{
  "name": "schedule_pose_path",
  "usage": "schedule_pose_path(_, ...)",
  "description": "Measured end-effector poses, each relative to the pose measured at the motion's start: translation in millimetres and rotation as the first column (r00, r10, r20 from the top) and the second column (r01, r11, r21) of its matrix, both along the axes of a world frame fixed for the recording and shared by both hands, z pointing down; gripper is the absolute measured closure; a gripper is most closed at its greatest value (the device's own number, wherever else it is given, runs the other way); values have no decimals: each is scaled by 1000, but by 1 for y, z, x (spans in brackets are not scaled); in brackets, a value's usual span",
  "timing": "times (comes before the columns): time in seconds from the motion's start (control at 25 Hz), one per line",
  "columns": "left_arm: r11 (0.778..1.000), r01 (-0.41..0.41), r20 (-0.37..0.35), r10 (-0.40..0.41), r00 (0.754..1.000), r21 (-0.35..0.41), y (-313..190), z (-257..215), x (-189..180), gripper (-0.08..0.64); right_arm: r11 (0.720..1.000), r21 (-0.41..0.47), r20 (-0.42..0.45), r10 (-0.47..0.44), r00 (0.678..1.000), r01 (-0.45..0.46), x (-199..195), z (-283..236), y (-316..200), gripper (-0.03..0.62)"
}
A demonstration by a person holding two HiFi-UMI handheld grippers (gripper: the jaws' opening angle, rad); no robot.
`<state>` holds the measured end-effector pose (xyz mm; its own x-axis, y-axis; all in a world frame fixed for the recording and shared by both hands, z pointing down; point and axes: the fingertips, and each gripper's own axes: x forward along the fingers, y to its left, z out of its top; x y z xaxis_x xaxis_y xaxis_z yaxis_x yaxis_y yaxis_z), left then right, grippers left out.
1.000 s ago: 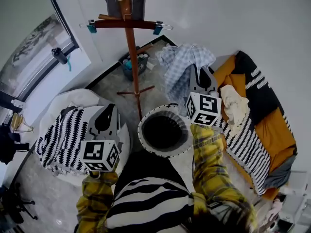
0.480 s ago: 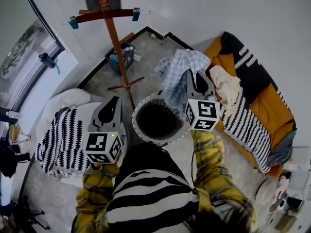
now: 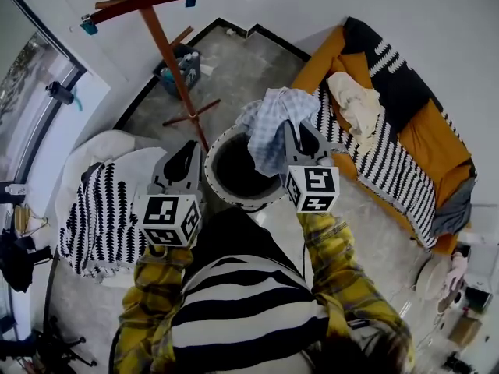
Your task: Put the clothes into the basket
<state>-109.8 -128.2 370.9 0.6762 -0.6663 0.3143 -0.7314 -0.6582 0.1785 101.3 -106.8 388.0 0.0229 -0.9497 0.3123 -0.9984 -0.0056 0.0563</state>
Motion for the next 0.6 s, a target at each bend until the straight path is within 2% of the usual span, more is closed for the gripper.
schedule_pose_path(0.32, 996, -50, 36, 53, 998, -72, 12, 34, 13, 525, 992, -121, 52, -15, 999, 22, -21, 58, 26, 525)
schedule_pose_path(0.6, 986, -68, 75, 80, 994, -149, 17, 69, 15, 525, 968, -245, 66, -46, 997, 61, -41, 114, 41, 525)
